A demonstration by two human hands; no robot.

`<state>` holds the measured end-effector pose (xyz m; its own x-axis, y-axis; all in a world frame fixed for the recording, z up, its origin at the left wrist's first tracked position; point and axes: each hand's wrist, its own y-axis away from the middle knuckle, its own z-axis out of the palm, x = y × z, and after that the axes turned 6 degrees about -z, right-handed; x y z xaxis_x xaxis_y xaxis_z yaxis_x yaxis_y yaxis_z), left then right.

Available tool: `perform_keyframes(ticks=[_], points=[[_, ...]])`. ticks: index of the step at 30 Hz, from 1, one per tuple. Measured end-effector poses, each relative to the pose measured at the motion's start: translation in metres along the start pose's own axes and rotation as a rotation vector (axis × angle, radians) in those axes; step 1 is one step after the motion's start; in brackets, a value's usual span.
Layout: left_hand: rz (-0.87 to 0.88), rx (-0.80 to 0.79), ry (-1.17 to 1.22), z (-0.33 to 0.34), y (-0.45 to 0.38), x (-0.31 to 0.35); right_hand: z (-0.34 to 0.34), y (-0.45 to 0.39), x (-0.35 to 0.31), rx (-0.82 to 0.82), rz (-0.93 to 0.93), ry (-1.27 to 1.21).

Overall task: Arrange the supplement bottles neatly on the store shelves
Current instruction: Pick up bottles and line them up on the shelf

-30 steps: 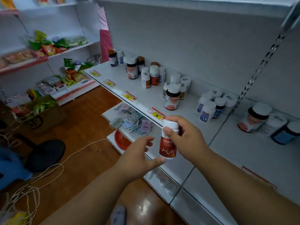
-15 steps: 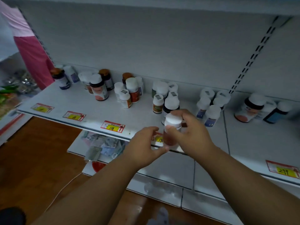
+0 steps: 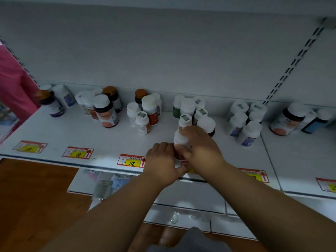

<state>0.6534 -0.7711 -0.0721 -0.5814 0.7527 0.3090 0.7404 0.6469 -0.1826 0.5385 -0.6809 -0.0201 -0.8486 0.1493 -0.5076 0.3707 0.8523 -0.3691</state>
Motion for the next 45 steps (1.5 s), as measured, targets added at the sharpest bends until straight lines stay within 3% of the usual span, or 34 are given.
perform_keyframes(ticks=[4, 11, 14, 16, 19, 21, 28, 33, 35, 38, 42, 45], points=[[0.062, -0.001, -0.009, 0.000, -0.005, -0.006, 0.002, 0.000, -0.006, 0.056, 0.061, 0.070], [0.102, -0.086, -0.005, -0.004, -0.006, -0.015, 0.006, 0.002, -0.022, 0.269, -0.068, 0.461], [0.101, -0.104, 0.026, -0.007, -0.005, -0.023, -0.006, 0.002, -0.017, 0.412, -0.046, 0.501], [0.095, -0.119, 0.056, -0.012, -0.003, -0.026, -0.020, -0.002, -0.003, 0.407, 0.053, 0.519], [0.097, -0.128, 0.100, -0.021, 0.000, -0.026, -0.032, -0.008, 0.023, 0.103, 0.291, 0.387], [0.106, -0.119, 0.142, -0.028, 0.002, -0.020, -0.029, -0.008, 0.035, 0.030, 0.335, 0.177], [0.194, 0.018, 0.367, -0.046, 0.016, 0.036, -0.040, -0.001, 0.052, 0.202, 0.324, -0.085], [0.003, -0.011, 0.554, -0.036, 0.023, 0.087, -0.090, 0.012, 0.062, 0.289, 0.338, -0.440], [-0.135, -0.108, 0.718, -0.035, 0.022, 0.106, -0.107, 0.017, 0.064, 0.285, 0.341, -0.590], [-0.142, -0.310, 0.935, -0.027, 0.021, 0.133, -0.127, 0.029, 0.065, 0.262, 0.298, -0.701], [-0.143, -0.477, 1.115, -0.020, 0.024, 0.162, -0.149, 0.052, 0.073, 0.228, 0.320, -0.683], [-0.209, -0.702, 1.328, -0.010, 0.021, 0.176, -0.173, 0.069, 0.082, 0.170, 0.384, -0.664]])
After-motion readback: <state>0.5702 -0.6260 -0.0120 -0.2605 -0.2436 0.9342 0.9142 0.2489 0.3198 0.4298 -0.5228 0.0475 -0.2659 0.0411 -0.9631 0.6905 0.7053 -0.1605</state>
